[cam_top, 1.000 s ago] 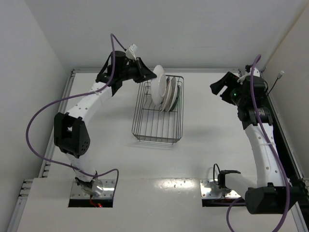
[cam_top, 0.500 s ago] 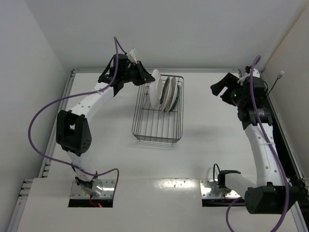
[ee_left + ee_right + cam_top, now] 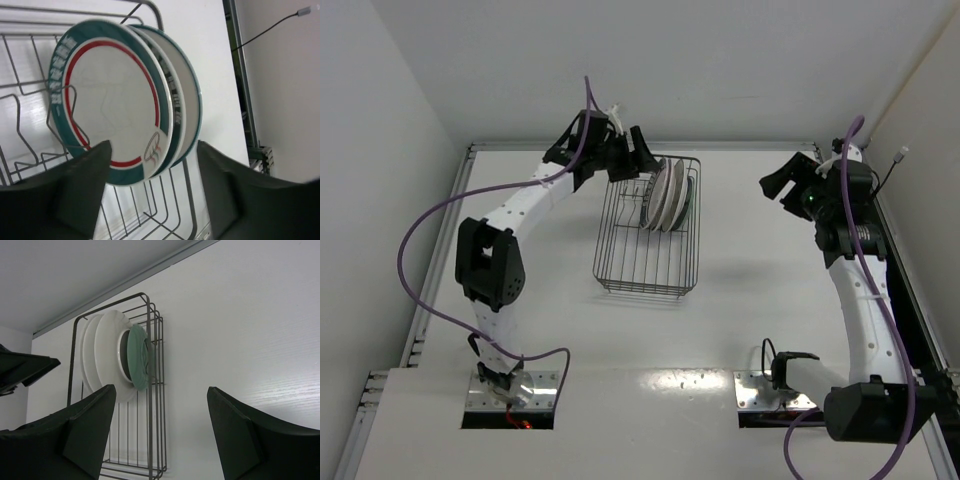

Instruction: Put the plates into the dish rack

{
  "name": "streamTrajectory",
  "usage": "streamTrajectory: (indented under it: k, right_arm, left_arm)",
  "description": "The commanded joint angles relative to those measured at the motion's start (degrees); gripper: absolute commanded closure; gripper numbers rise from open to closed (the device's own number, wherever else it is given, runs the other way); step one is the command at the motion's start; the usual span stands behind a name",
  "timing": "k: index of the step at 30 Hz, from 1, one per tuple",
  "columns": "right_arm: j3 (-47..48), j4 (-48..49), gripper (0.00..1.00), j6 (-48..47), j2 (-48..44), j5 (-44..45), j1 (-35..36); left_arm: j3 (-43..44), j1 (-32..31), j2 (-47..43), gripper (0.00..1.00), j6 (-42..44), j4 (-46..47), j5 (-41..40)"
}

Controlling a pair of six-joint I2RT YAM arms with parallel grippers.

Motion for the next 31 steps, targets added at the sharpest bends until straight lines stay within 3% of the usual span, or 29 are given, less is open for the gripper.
streamTrajectory:
  k: [1, 2, 3, 7, 10, 11, 13, 18, 26, 31]
  right_arm:
    - [-0.18, 1.82, 0.30, -0.56, -0.54, -1.18, -0.67]
    - [-0.18, 1.82, 0.30, -0.56, -0.54, -1.70, -0.67]
    - [-0.18, 1.82, 0.30, -0.56, -0.54, -1.70, -0.67]
    - [0.34, 1.82, 0.30, -0.56, -0.54, -1.70, -0.67]
    - [0.34, 1.30, 0.30, -0.56, -1.07, -1.70, -0.67]
    - [0.34, 1.30, 0.30, -0.56, -1.07, -1.18, -0.67]
    - [0.34, 1.30, 0.27, -0.56, -1.07, -1.70, -0.67]
    - [-0.18, 2.96, 0.27, -0.04, -1.07, -3.89, -0.67]
    - [0.34, 2.44, 0.27, 0.49, -2.74, -1.88, -0.67]
    - [0.35, 2.87, 0.27, 1.01, -2.74, -1.88, -0.06]
  left_arm:
    - [8.20, -1.54, -0.05, 0.31, 2.53, -3.72, -2.85]
    - [9.27, -2.06, -0.04, 0.18, 2.54, -5.04, -3.38]
    - [10.32, -2.07, -0.04, 0.13, 2.54, -7.66, -4.08]
    - [15.42, -2.07, -2.58, 0.01, 5.34, -14.71, -9.61]
    - [15.96, -3.29, -10.04, 0.01, 8.42, -18.49, -21.80]
    - [14.31, -4.86, -12.50, 0.01, 10.95, -18.50, -30.89]
    - [10.53, -6.72, -21.16, 0.01, 13.69, -16.76, -38.95]
    - [-11.17, -7.25, -37.73, 0.01, 18.18, -8.40, -52.66]
    - [-32.45, -7.25, -47.15, 0.01, 17.58, -4.27, -60.16]
    - [-33.52, -7.25, -47.33, 0.01, 15.46, -4.26, -62.63]
